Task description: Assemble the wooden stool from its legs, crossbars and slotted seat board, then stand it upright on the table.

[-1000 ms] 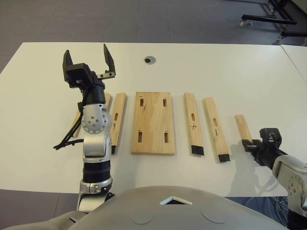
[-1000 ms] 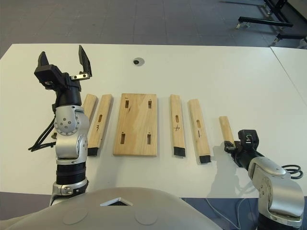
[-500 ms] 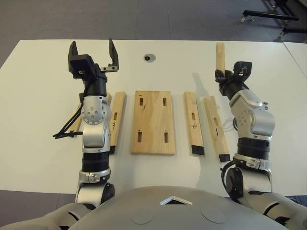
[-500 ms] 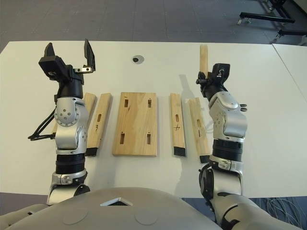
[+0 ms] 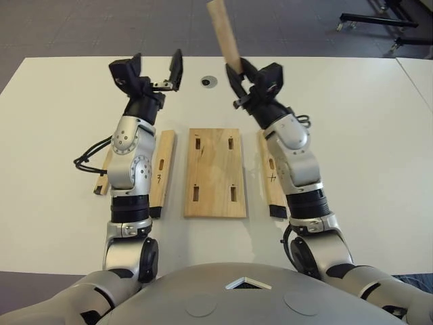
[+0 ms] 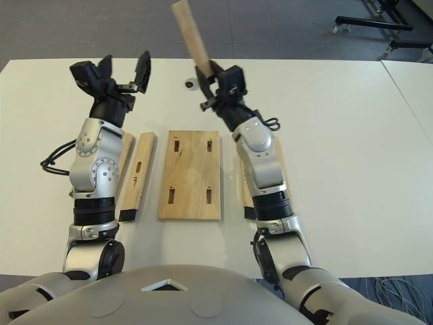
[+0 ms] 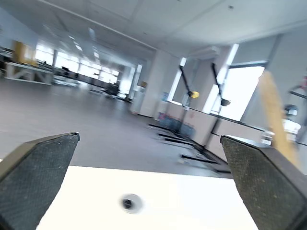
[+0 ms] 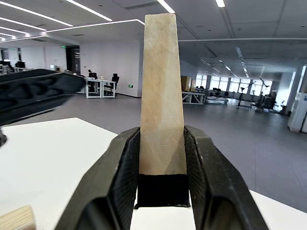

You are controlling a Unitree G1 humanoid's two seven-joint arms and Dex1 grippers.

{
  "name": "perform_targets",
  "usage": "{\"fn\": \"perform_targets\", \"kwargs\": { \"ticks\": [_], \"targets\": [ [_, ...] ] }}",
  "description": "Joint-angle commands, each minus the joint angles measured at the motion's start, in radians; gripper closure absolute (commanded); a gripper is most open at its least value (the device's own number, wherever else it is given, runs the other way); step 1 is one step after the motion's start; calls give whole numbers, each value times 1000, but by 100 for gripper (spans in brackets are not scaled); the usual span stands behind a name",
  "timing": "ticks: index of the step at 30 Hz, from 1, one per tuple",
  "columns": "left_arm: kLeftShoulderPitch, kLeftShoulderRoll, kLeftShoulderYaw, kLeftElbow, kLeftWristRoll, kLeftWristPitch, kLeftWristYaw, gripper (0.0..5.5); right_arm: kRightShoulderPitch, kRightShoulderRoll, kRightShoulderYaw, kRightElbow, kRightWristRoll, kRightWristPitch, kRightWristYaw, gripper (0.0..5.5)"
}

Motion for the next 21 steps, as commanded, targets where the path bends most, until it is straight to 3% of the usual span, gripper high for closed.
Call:
{"fn": "perform_targets", "kwargs": {
  "ticks": [1,5,13,21],
  "targets": [
    [-8,54,-39,-47,-111,145,-144,10,-17,2,1,38,-41,-74,-19,422],
    [6,90,-41,-83,-212,227,-255,10,-36,7,-20,89,-58,-138,-47,422],
    [-25,20,80,-69,-499,360,-221,10,1,33,19,73,-35,-152,-7,422],
    [-10,18,74,6,-494,379,-204,10,32,-13,78,31,-87,-168,49,422]
  ]
}}
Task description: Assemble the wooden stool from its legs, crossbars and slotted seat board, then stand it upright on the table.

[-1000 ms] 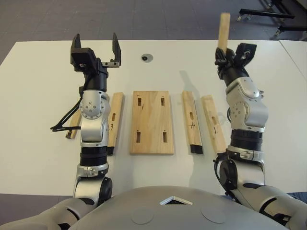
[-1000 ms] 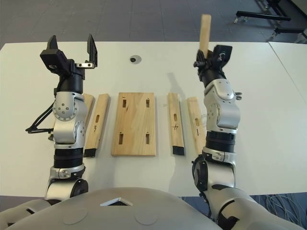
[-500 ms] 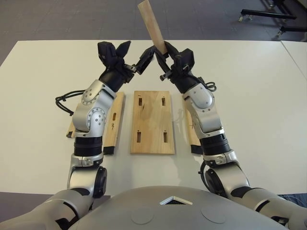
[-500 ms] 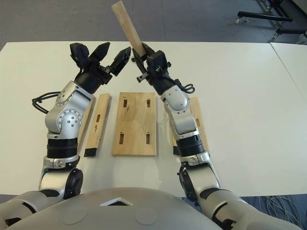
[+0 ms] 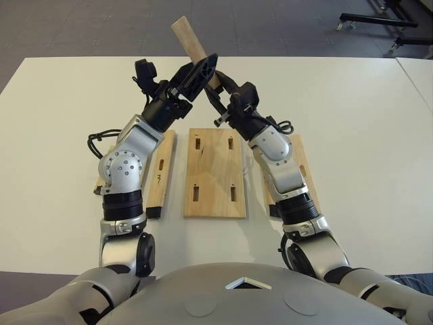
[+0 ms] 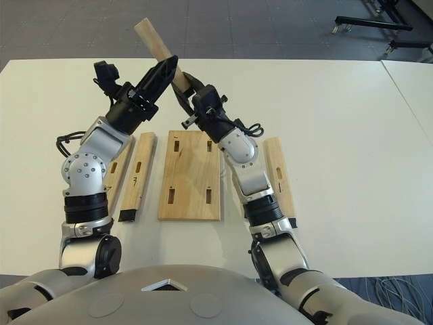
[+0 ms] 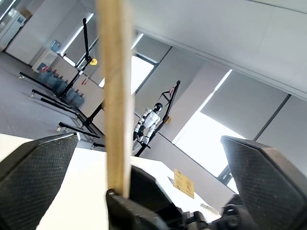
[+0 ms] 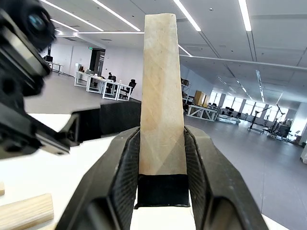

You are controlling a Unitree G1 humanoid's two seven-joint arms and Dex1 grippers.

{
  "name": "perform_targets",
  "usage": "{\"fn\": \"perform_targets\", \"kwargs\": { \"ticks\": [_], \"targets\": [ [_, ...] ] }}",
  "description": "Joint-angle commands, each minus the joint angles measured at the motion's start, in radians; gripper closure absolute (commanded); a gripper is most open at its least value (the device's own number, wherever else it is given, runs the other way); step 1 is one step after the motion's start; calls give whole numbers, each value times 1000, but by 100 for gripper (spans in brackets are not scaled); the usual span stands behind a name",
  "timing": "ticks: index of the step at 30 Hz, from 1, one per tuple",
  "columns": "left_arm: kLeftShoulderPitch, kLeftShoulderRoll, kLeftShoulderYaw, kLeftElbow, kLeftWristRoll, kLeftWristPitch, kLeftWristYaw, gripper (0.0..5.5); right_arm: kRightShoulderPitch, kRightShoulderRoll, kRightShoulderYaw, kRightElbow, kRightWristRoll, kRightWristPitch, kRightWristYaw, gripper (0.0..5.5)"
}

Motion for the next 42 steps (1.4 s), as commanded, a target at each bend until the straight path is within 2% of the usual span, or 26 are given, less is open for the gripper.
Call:
{"fn": "perform_targets", "kwargs": {
  "ticks": [1,11,15,27,31,39,42],
  "targets": [
    [6,7,-2,35,26,1,8,10,-1,-36,10,-16,-29,-10,24,422],
    [25,-16,-1,15,-10,10,-14,10,20,-47,31,27,-6,12,92,422],
    [23,-23,3,18,-12,3,-13,66,15,-48,28,41,-14,6,96,422],
    [32,-34,-7,25,31,-49,-20,282,-2,-77,14,48,-16,-12,118,422],
    [32,-35,12,29,29,-64,-18,328,-4,-91,9,48,-15,-14,128,422],
    [52,-46,12,9,20,-62,-19,485,8,-100,20,37,-24,-19,135,422],
    [56,-44,14,1,15,-56,-18,502,9,-98,20,38,-28,-20,131,422]
  ]
}}
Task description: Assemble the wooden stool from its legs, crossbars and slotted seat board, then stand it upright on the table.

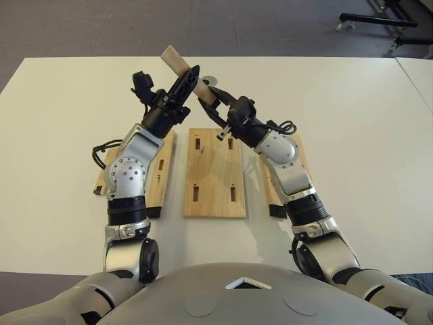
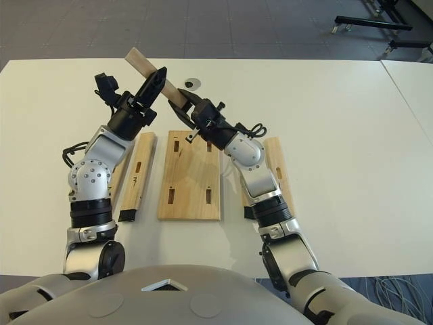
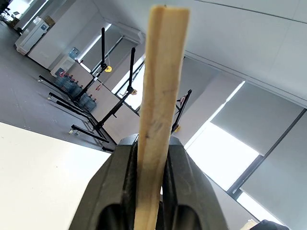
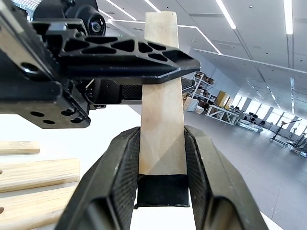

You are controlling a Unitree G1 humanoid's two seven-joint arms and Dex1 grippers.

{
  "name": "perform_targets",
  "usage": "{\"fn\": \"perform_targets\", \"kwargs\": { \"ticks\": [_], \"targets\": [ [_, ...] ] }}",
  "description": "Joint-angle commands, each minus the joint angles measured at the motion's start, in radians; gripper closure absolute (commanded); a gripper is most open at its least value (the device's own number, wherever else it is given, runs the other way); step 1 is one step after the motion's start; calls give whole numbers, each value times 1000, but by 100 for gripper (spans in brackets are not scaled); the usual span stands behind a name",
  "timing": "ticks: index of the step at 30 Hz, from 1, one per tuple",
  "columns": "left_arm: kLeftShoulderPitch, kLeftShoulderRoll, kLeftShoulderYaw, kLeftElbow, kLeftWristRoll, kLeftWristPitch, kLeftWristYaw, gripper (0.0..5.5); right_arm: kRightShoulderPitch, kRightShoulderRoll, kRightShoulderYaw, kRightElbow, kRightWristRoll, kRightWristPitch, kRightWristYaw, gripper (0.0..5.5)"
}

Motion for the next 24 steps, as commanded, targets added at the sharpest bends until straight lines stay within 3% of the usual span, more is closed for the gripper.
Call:
{"fn": "perform_targets", "kwargs": {
  "ticks": [1,15,16,24],
  "targets": [
    [10,-4,-5,-26,-19,8,-9,503,4,-10,-7,3,-13,23,-9,422],
    [27,-17,0,-30,-28,-4,-22,509,39,-21,-12,-52,80,141,64,422],
    [30,-18,2,-32,-29,-6,-22,509,41,-21,-16,-58,97,156,74,384],
    [56,58,10,-40,68,-92,-68,511,53,-64,-54,-175,234,283,174,245]
  ]
}}
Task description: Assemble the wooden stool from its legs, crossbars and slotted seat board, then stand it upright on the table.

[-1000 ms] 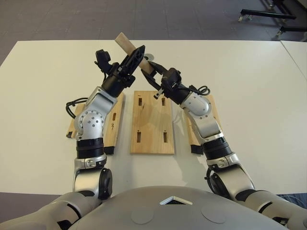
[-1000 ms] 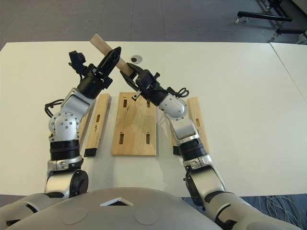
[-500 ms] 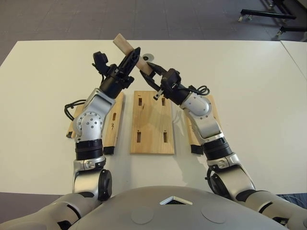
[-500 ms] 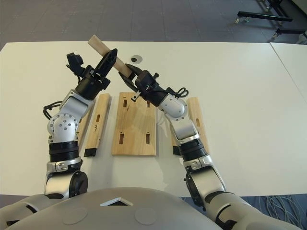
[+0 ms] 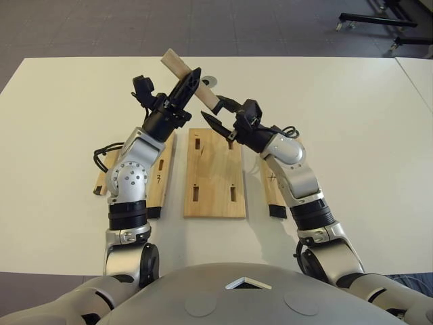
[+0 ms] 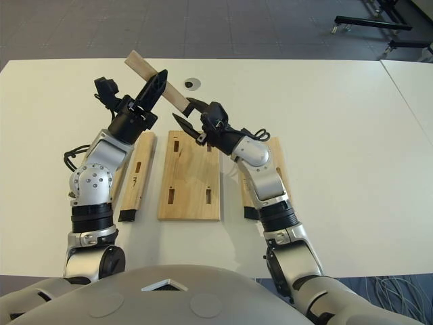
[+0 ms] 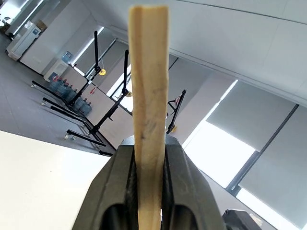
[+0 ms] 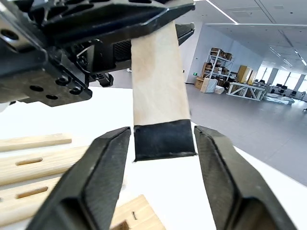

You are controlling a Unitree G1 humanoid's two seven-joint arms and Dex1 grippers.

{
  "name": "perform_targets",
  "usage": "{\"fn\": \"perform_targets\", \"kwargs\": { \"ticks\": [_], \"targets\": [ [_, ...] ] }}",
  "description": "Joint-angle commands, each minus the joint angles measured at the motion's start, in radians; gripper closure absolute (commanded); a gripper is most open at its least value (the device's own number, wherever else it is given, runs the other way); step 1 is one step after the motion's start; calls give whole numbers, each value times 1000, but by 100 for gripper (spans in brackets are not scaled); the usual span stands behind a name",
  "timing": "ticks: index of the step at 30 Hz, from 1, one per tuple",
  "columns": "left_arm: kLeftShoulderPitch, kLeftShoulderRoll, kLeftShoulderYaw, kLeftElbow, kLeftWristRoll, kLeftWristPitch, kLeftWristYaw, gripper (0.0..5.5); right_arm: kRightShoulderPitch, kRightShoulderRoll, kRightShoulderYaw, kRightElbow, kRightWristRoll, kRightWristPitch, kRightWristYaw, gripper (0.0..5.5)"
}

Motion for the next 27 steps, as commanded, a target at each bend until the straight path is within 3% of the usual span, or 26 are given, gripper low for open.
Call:
{"fn": "perform_targets", "kwargs": {
  "ticks": [1,9,18,27],
  "targets": [
    [13,53,34,9,48,-57,-7,511,-1,-27,-35,-101,80,78,42,224],
    [47,118,30,-42,160,-132,12,511,-133,-14,-250,-103,244,230,-86,92],
    [239,167,-22,-275,461,-195,223,511,-98,28,-221,-113,164,226,-208,92],
    [445,135,42,-475,426,-194,310,511,-27,26,-218,-153,146,228,-256,92]
  ]
}}
